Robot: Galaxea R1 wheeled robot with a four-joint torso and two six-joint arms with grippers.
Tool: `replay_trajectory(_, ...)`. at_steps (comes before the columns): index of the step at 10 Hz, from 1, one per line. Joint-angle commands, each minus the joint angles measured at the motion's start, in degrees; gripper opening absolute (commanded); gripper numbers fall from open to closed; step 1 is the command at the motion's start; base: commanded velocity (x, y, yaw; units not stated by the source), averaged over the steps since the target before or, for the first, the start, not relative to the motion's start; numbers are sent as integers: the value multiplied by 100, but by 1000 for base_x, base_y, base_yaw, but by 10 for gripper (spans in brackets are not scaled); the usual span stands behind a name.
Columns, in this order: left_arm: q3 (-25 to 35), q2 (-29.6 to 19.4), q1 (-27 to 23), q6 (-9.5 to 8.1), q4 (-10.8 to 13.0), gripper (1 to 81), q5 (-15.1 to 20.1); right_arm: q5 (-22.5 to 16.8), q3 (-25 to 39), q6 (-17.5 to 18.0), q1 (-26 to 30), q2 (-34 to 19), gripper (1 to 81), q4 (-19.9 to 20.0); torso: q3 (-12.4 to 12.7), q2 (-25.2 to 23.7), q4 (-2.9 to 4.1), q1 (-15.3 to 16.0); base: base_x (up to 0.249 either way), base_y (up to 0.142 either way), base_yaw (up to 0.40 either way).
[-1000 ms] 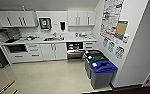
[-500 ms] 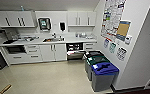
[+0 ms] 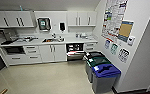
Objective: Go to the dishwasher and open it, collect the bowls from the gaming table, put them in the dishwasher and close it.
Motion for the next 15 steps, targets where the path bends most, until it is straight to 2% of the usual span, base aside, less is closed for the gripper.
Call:
replay_trajectory(1, 81, -150, -218, 13, 89, 10, 148, -259, -21, 9, 189, -116, 10, 9, 0, 0, 0, 0, 106, 0, 0)
replay_trajectory(15, 90, -141, -218, 13, 89, 10, 148, -259, -82, 9, 181, -116, 10, 0, 0, 0, 0, 5, 153, 0, 0)
